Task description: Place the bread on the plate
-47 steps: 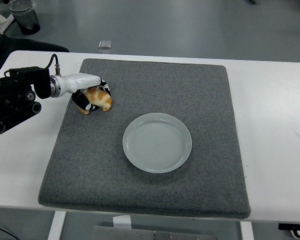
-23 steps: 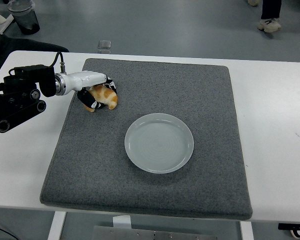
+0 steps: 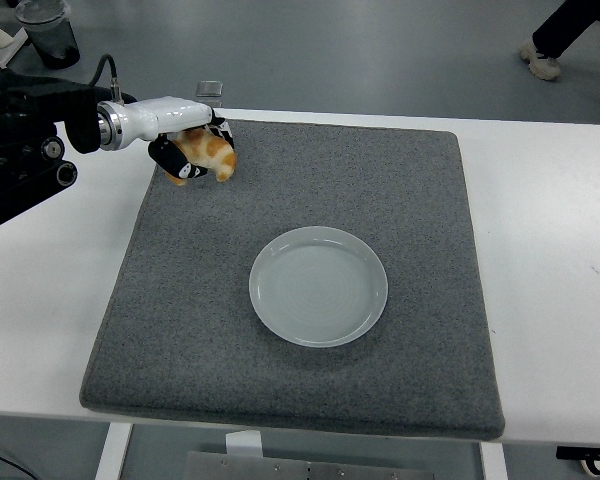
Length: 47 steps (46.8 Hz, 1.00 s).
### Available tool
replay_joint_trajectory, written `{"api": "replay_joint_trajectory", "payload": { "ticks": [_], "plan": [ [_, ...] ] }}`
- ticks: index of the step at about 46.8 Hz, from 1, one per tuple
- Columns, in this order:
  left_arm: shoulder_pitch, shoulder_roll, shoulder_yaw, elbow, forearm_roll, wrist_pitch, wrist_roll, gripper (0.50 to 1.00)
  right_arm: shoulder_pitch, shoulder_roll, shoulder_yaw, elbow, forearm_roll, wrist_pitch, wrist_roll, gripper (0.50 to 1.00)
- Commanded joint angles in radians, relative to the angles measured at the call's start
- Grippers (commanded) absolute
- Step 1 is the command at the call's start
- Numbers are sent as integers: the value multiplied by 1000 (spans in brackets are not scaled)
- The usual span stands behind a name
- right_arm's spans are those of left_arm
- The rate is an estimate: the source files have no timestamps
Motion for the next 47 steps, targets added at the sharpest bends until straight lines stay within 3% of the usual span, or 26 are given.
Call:
{"api": "replay_joint_trajectory", "payload": {
  "ticks": [1, 22, 47],
  "plan": [
    [-36, 20, 0, -11, -20, -14, 0, 500, 0, 0, 0, 0, 0, 0, 0, 930],
    [-228, 106, 5, -55, -141, -93, -2, 500, 0, 0, 0, 0, 0, 0, 0, 932],
    [-301, 111, 0, -179, -178, -132, -11, 500, 0, 0, 0, 0, 0, 0, 0, 930]
  ]
}}
